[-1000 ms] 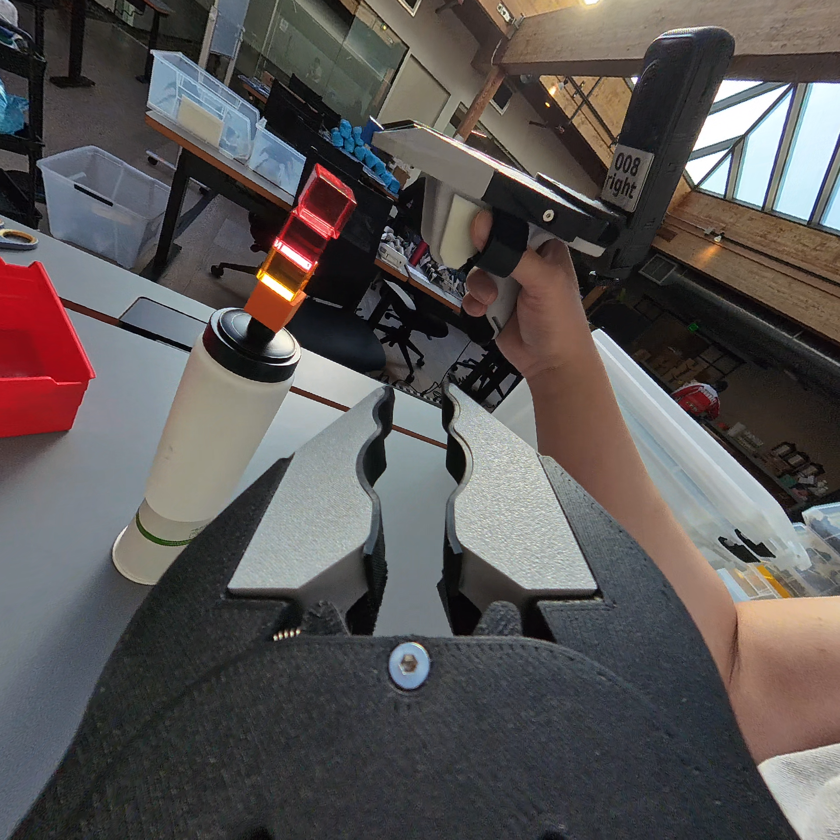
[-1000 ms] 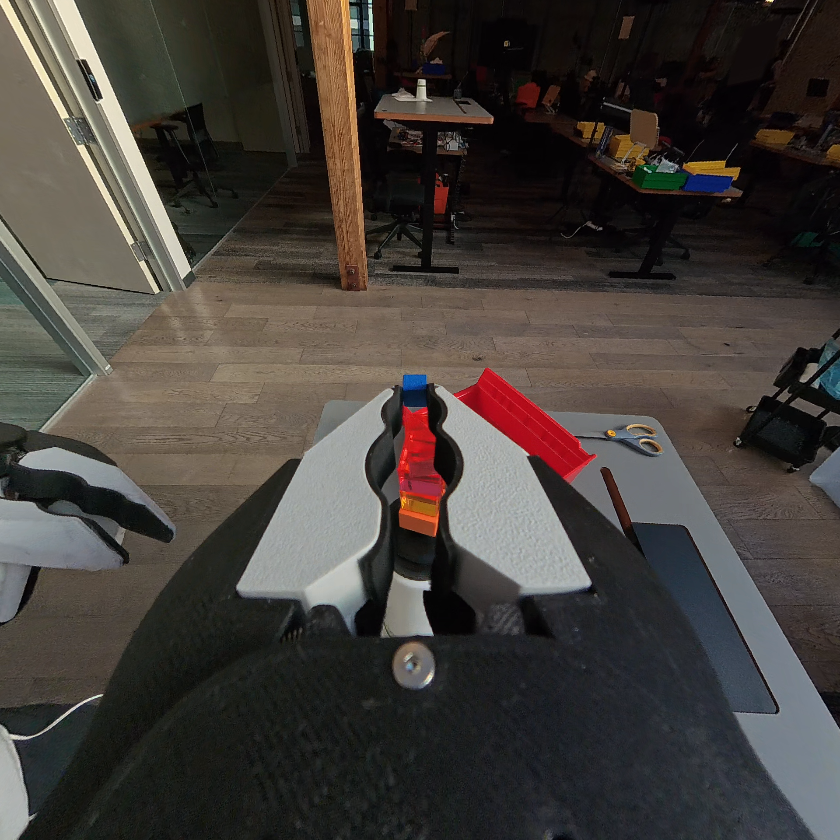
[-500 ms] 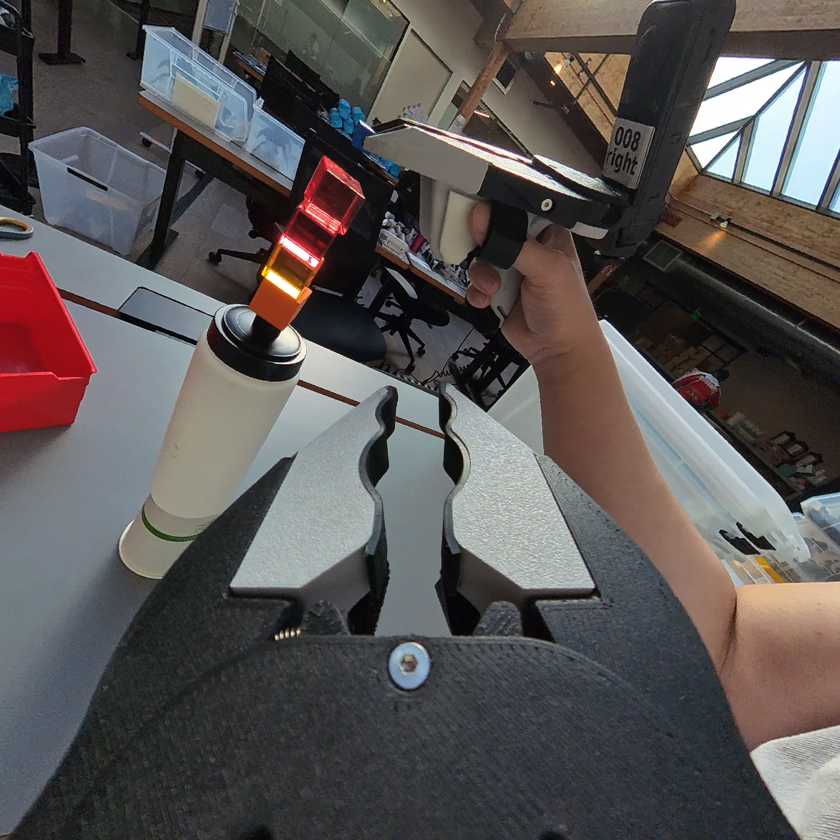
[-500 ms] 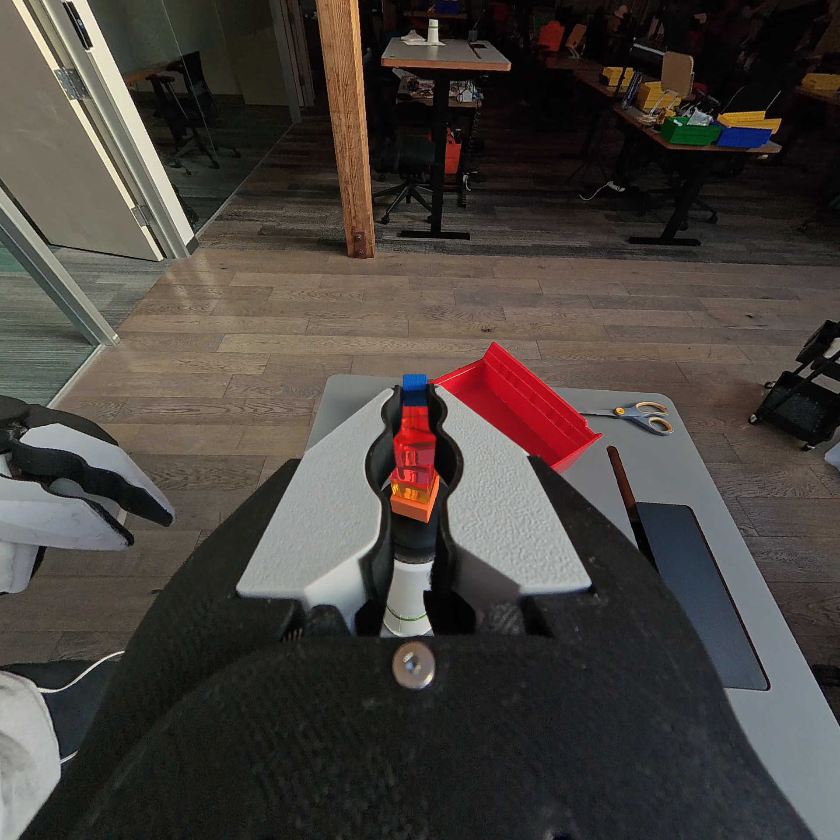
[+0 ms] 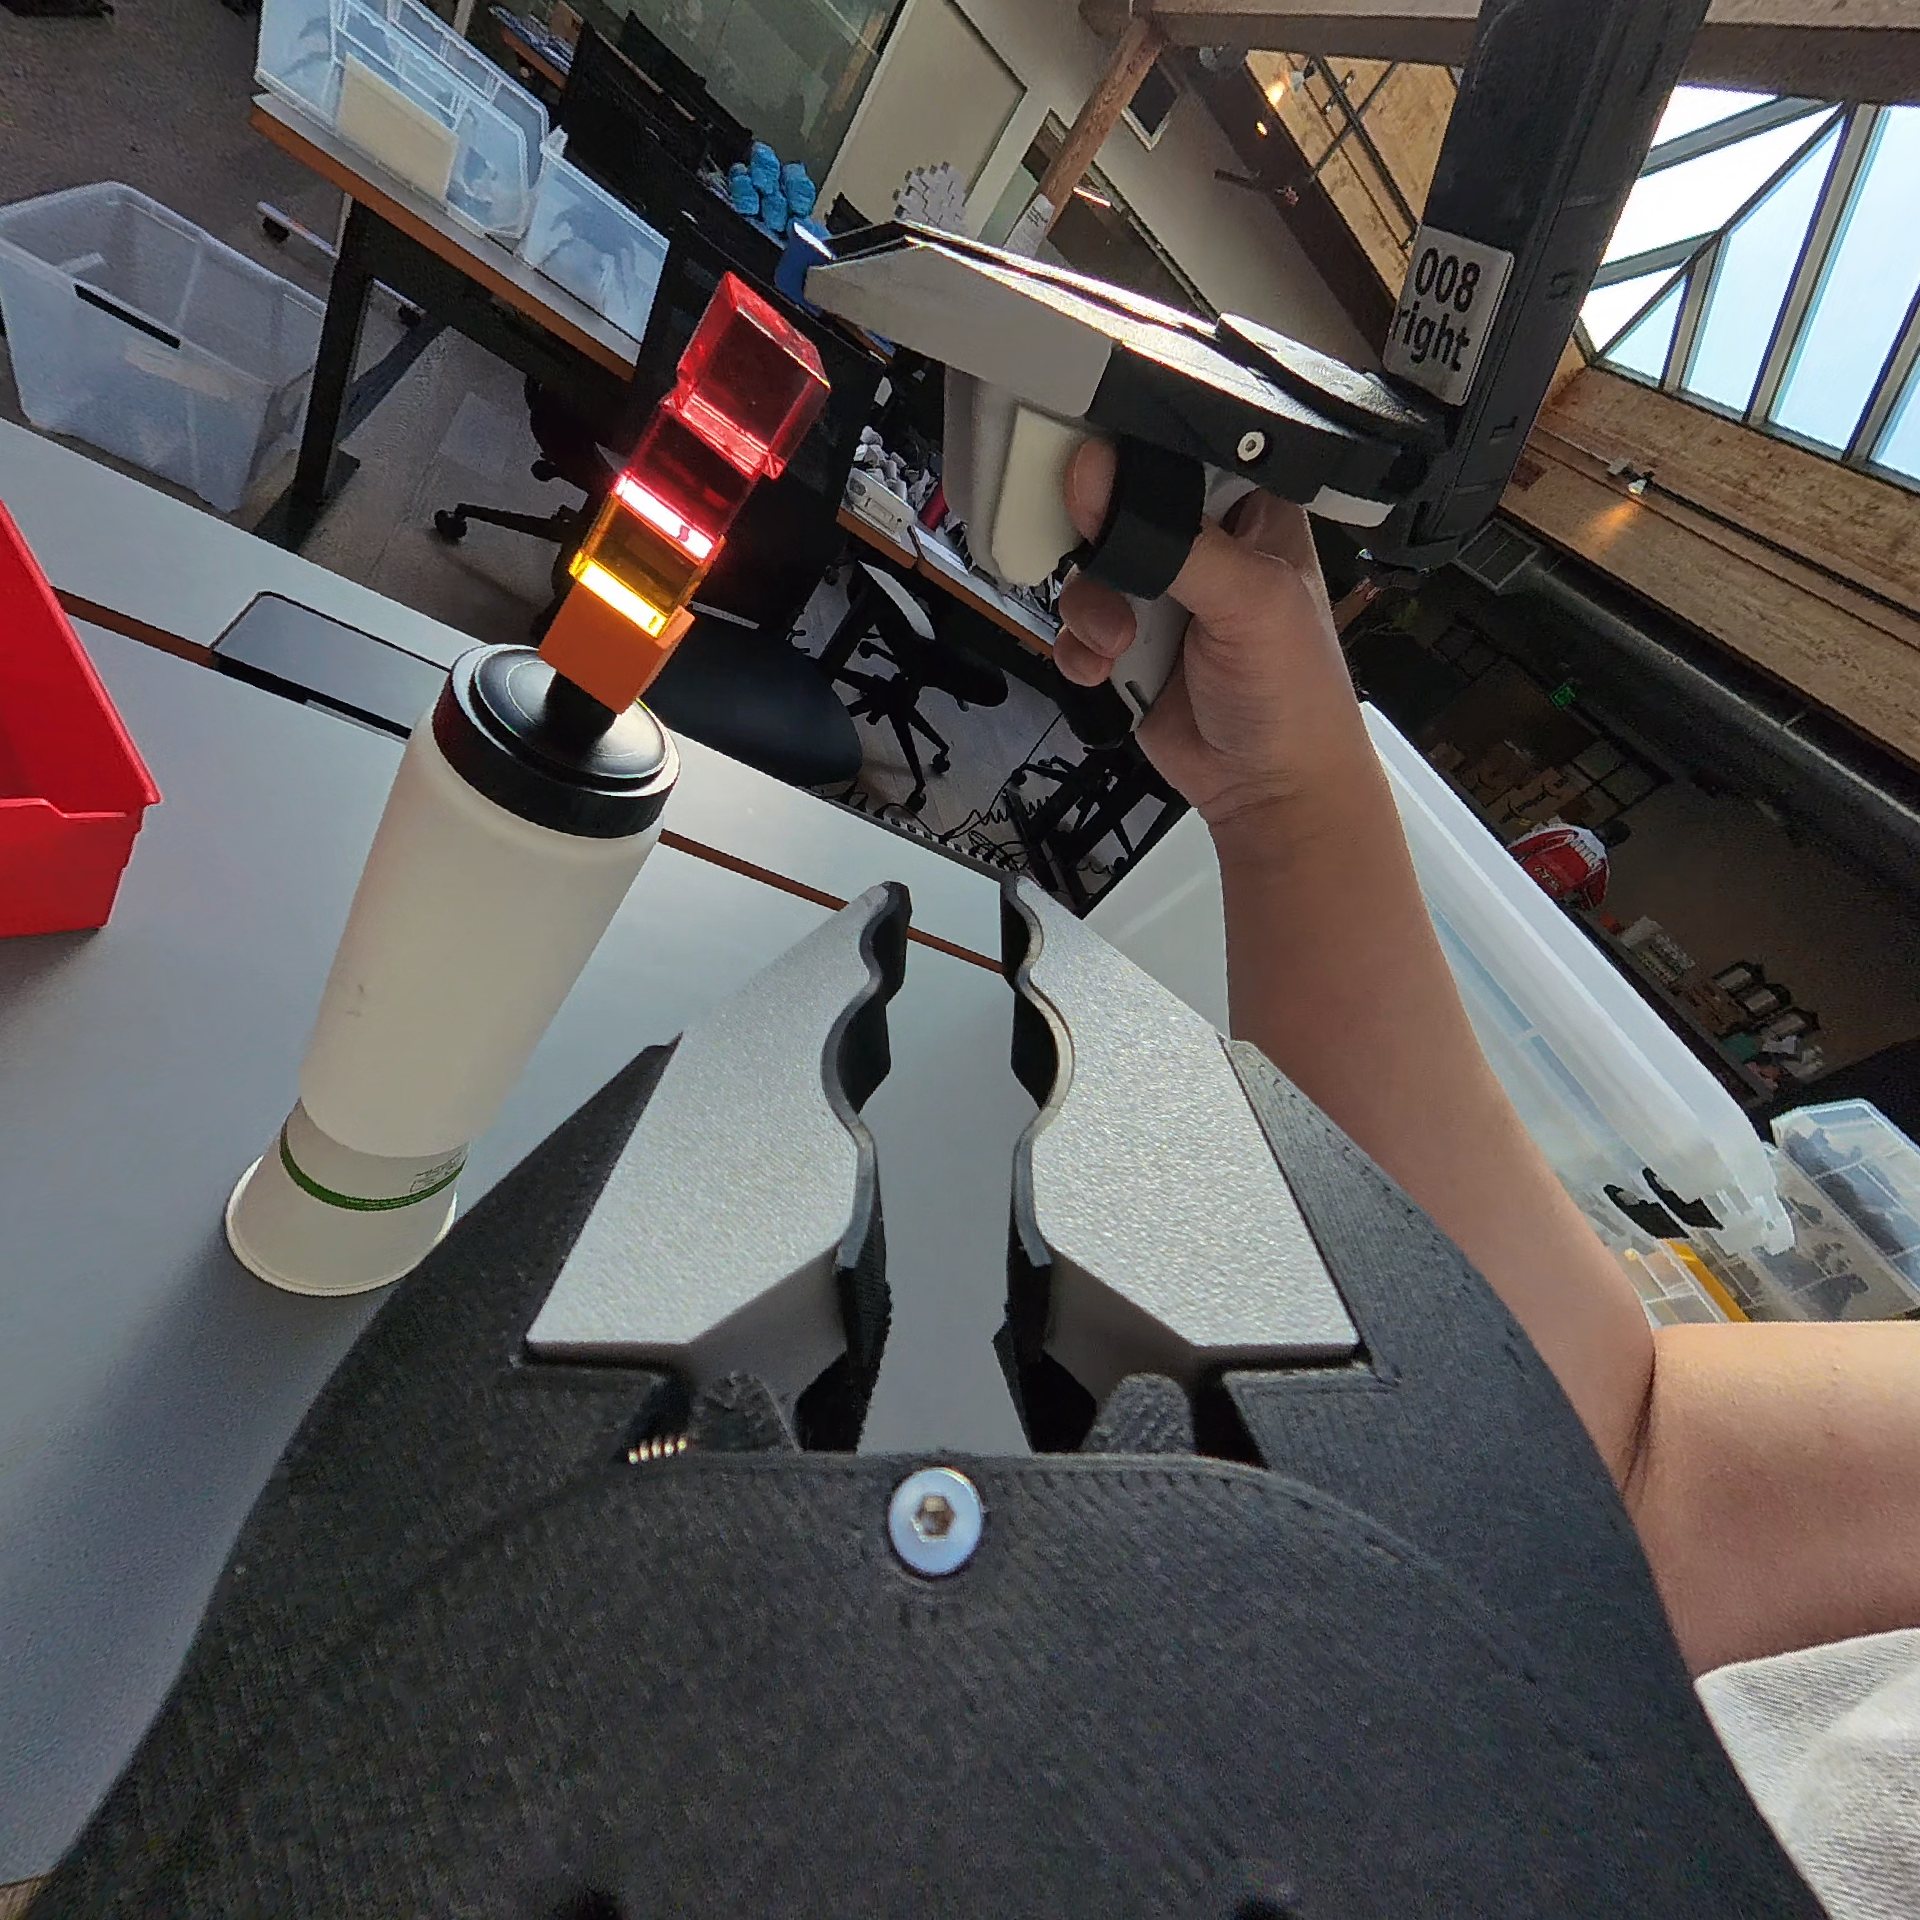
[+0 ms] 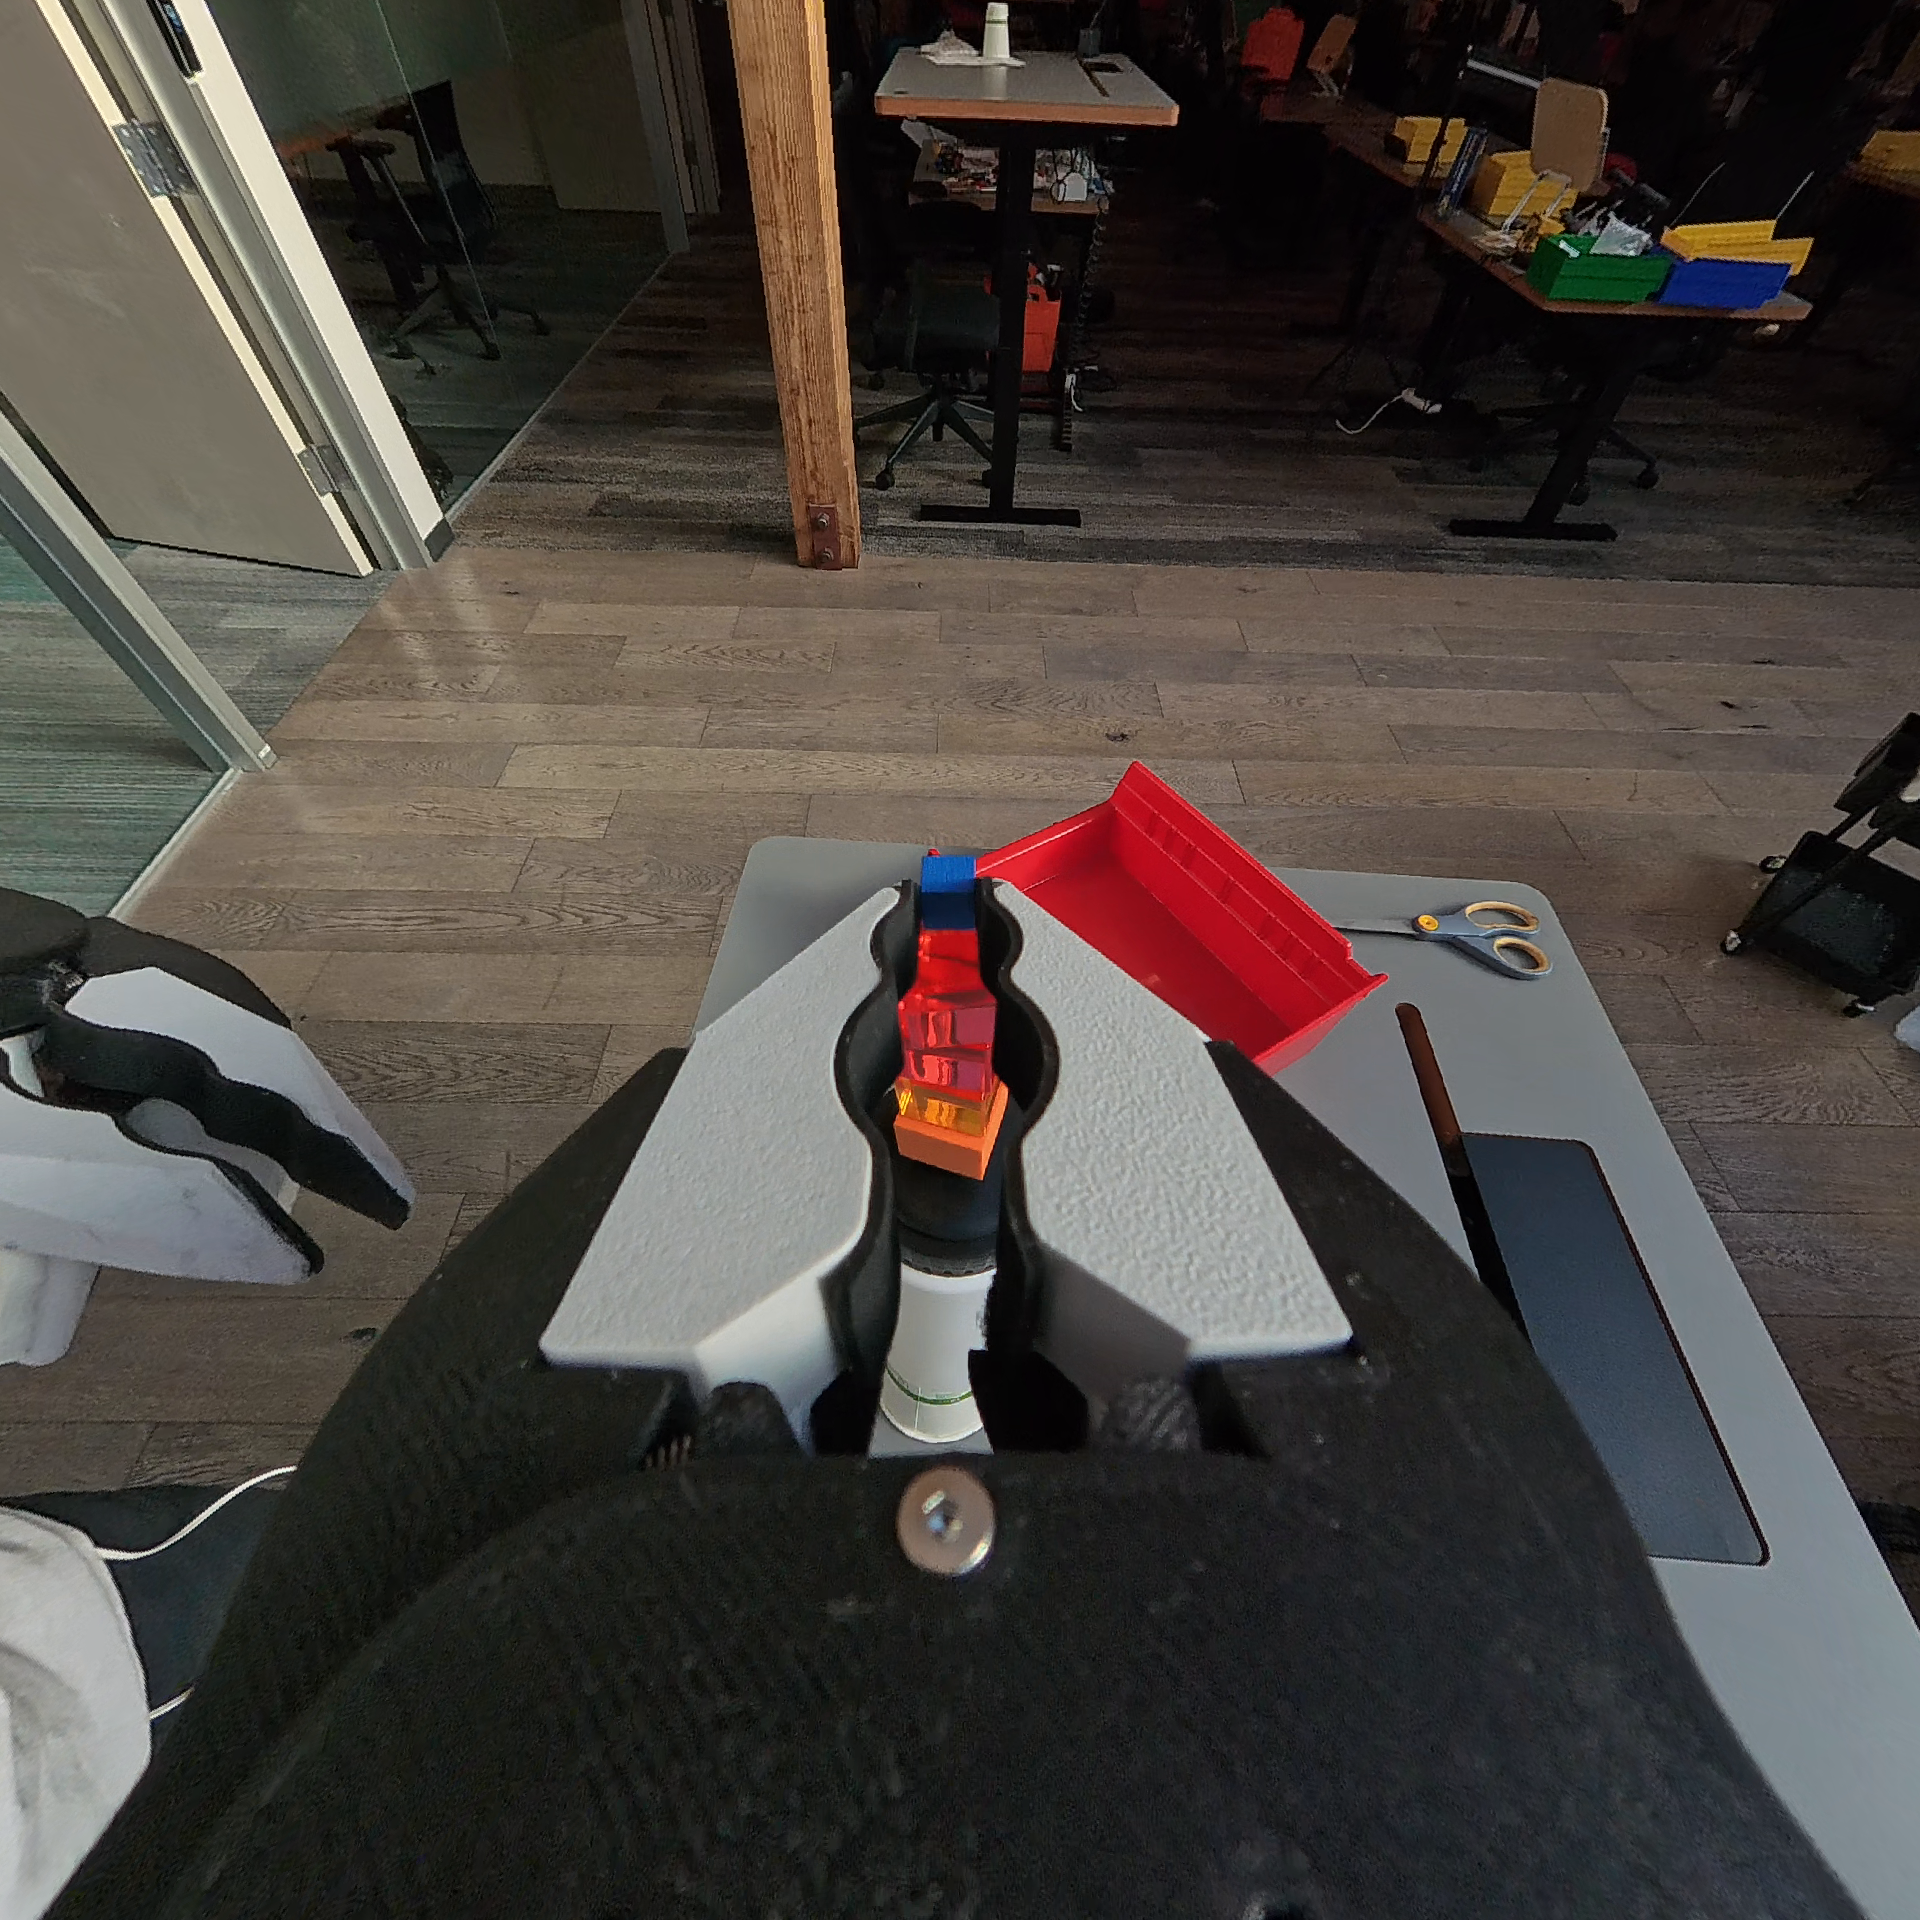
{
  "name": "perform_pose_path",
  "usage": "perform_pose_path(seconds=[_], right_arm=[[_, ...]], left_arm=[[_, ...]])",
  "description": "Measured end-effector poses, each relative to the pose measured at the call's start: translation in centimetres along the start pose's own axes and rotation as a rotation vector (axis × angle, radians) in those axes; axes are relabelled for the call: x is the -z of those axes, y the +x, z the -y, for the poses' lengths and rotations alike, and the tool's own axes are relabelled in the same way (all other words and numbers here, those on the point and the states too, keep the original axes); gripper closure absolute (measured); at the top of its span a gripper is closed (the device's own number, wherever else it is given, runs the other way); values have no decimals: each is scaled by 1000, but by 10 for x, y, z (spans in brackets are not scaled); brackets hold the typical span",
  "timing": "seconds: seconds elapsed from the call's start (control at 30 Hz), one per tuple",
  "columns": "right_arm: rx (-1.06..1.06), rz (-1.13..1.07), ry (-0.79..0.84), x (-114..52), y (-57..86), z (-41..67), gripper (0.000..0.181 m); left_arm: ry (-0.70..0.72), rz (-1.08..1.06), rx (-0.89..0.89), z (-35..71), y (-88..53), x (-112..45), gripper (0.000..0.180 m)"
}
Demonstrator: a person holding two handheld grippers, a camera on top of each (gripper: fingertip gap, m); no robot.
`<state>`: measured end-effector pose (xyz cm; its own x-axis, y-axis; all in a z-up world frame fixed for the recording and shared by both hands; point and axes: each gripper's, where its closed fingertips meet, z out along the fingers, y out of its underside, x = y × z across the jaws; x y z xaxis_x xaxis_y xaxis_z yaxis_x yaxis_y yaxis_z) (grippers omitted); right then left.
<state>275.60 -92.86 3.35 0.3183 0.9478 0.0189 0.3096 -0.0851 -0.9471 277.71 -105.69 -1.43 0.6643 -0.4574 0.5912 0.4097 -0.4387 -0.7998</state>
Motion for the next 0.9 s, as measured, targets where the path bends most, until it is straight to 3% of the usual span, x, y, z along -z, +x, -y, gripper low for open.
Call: perform_pose_path(seconds=[0.9], right_arm=[[10,-3,7,-3,0,-1,172]], left_arm=[[-6,-20,5,-1,1,-3,166]])
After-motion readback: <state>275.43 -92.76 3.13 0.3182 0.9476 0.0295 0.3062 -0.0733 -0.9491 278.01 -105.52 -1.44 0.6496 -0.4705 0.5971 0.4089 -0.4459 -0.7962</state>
